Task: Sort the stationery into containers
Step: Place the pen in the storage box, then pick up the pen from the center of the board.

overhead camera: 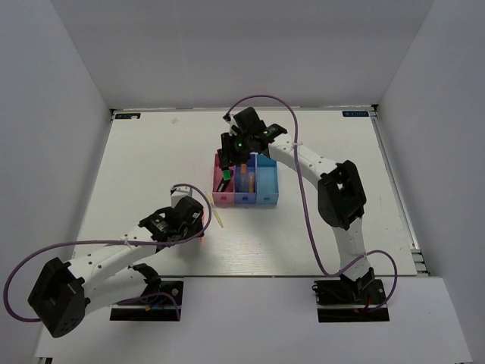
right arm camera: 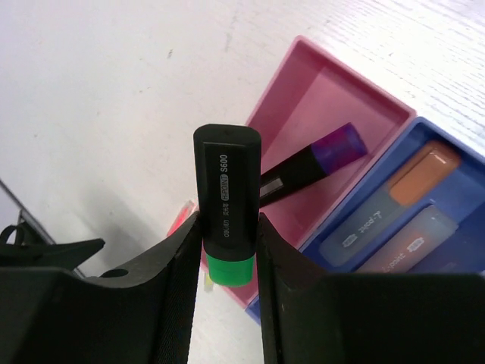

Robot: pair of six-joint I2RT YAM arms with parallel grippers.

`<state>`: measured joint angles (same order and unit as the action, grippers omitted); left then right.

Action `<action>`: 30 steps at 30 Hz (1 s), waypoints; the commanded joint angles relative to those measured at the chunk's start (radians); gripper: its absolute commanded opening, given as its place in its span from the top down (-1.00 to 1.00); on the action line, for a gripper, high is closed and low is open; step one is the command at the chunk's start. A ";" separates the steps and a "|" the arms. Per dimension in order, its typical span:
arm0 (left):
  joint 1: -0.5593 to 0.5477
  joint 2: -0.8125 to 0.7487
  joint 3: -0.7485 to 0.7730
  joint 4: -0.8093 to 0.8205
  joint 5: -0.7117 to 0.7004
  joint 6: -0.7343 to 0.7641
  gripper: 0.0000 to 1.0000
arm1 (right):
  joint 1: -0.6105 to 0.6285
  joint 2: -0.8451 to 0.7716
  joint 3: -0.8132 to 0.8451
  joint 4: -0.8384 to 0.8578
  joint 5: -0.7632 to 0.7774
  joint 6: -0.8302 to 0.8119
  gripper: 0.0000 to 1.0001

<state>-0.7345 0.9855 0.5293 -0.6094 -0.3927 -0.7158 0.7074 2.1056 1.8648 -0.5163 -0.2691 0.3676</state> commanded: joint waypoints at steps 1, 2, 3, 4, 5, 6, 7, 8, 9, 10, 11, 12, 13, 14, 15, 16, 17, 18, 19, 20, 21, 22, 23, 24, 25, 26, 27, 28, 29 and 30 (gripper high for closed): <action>0.006 0.018 0.000 0.059 0.017 -0.005 -0.36 | 0.006 0.031 0.030 0.041 0.060 0.016 0.58; 0.006 0.039 0.000 0.069 0.018 -0.005 -0.36 | 0.007 0.037 0.030 0.041 0.061 0.014 0.54; 0.007 0.044 -0.002 0.076 0.018 -0.004 -0.36 | 0.009 0.043 0.030 0.042 0.062 0.008 0.50; 0.007 0.056 0.001 0.085 0.021 -0.004 -0.36 | 0.012 0.050 0.033 0.039 0.053 0.007 0.45; 0.013 0.061 0.001 0.094 0.025 -0.004 -0.34 | 0.015 0.053 0.036 0.035 0.051 0.007 0.40; 0.015 0.068 0.004 0.103 0.025 -0.004 -0.34 | 0.015 0.054 0.039 0.033 0.050 0.001 0.26; 0.018 0.077 0.005 0.108 0.028 -0.004 -0.34 | 0.014 0.053 0.040 0.033 0.044 -0.002 0.15; 0.021 0.087 0.008 0.121 0.026 -0.001 -0.34 | 0.015 0.053 0.043 0.026 0.038 -0.006 0.08; 0.026 0.100 0.015 0.126 0.026 0.004 -0.34 | 0.021 0.048 0.040 0.032 0.036 -0.012 0.04; 0.027 0.105 0.014 0.129 0.028 0.012 -0.34 | 0.018 0.041 0.043 0.032 0.033 -0.015 0.00; 0.035 0.111 0.017 0.134 0.031 0.013 -0.31 | 0.017 0.034 0.040 0.033 0.028 -0.015 -0.03; 0.038 0.136 0.023 0.135 0.031 0.016 -0.31 | 0.018 0.028 0.040 0.030 0.025 -0.018 -0.07; 0.049 0.145 0.026 0.143 0.038 0.018 -0.26 | 0.015 0.021 0.039 0.032 0.021 -0.016 -0.07; 0.050 0.151 0.031 0.148 0.040 0.025 -0.18 | 0.018 -0.001 0.027 0.030 0.016 -0.015 -0.07; 0.053 0.175 0.031 0.157 0.046 0.027 -0.14 | 0.018 -0.009 0.024 0.035 0.015 -0.015 -0.07; 0.060 0.180 0.037 0.158 0.051 0.027 -0.10 | 0.015 -0.019 0.020 0.033 0.014 -0.016 -0.07; 0.058 0.194 0.034 0.164 0.060 0.030 -0.06 | 0.015 -0.047 0.005 0.033 0.019 -0.025 -0.07; 0.060 0.208 0.037 0.175 0.060 0.030 -0.04 | 0.015 -0.061 0.001 0.033 0.016 -0.024 -0.07; 0.063 0.212 0.037 0.178 0.061 0.030 -0.04 | 0.011 -0.073 -0.016 0.035 0.025 -0.024 -0.04; 0.061 0.229 0.041 0.180 0.071 0.032 -0.04 | 0.007 -0.096 -0.026 0.035 0.037 -0.035 -0.04; 0.061 0.238 0.044 0.191 0.074 0.030 -0.04 | 0.003 -0.128 -0.050 0.033 0.054 -0.044 -0.04; 0.061 0.251 0.046 0.197 0.078 0.030 -0.04 | -0.003 -0.145 -0.079 0.033 0.059 -0.045 -0.04; 0.060 0.258 0.046 0.203 0.089 0.030 -0.04 | -0.009 -0.179 -0.099 0.042 0.065 -0.059 -0.04; 0.057 0.263 0.051 0.207 0.091 0.026 -0.04 | -0.013 -0.196 -0.155 0.047 0.070 -0.065 -0.04; 0.055 0.266 0.048 0.211 0.089 0.023 -0.04 | -0.016 -0.225 -0.174 0.055 0.073 -0.068 -0.04; 0.047 0.265 0.049 0.211 0.089 0.019 -0.04 | -0.025 -0.251 -0.191 0.062 0.073 -0.082 -0.04; 0.041 0.265 0.051 0.197 0.081 0.010 -0.04 | -0.028 -0.263 -0.231 0.064 0.077 -0.085 -0.04; 0.037 0.248 0.048 0.185 0.062 0.007 -0.04 | -0.028 -0.286 -0.243 0.062 0.079 -0.090 -0.04; 0.018 0.225 0.044 0.178 0.052 0.001 -0.04 | -0.037 -0.292 -0.254 0.059 0.077 -0.111 -0.04; 0.020 0.199 0.037 0.174 0.043 0.001 -0.04 | -0.036 -0.298 -0.272 0.056 0.080 -0.119 -0.04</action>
<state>-0.6964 1.2453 0.5518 -0.4351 -0.3264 -0.6991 0.6811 1.8366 1.6333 -0.4854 -0.2073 0.2970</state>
